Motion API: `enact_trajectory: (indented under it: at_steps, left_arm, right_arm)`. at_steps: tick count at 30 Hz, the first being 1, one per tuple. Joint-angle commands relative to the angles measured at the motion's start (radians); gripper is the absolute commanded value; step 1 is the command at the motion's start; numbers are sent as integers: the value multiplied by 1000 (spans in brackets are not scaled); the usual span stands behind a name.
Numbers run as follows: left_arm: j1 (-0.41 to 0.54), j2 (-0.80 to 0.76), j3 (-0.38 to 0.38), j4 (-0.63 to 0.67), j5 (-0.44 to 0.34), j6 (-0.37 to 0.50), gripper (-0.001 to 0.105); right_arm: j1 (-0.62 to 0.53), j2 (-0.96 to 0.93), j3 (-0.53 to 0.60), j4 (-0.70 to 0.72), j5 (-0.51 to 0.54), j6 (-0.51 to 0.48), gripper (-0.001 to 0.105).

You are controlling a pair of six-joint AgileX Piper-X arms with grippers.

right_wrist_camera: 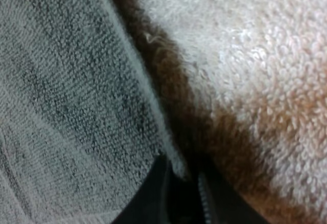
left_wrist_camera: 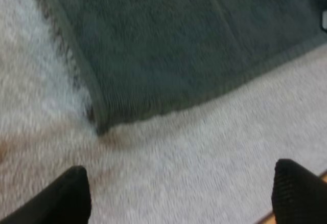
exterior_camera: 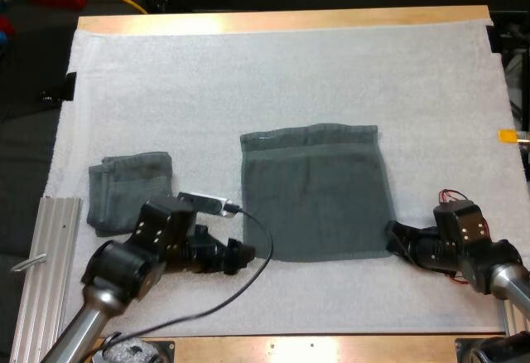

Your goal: Pick towel from pile, fold and stack

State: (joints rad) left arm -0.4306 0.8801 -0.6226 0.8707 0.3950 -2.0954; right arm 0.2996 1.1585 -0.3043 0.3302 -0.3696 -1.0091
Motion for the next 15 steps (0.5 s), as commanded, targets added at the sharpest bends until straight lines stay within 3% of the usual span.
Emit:
enact_trajectory:
  at_steps: [1, 15]
  left_arm:
    - [-1, 14, -2, -28, 5, -12, 71]
    - [-1, 324, -2, -181, 7, -10, 71]
  right_arm:
    - [-6, 0, 1, 10, -9, -12, 1]
    - [-6, 0, 1, 10, -33, -14, 1]
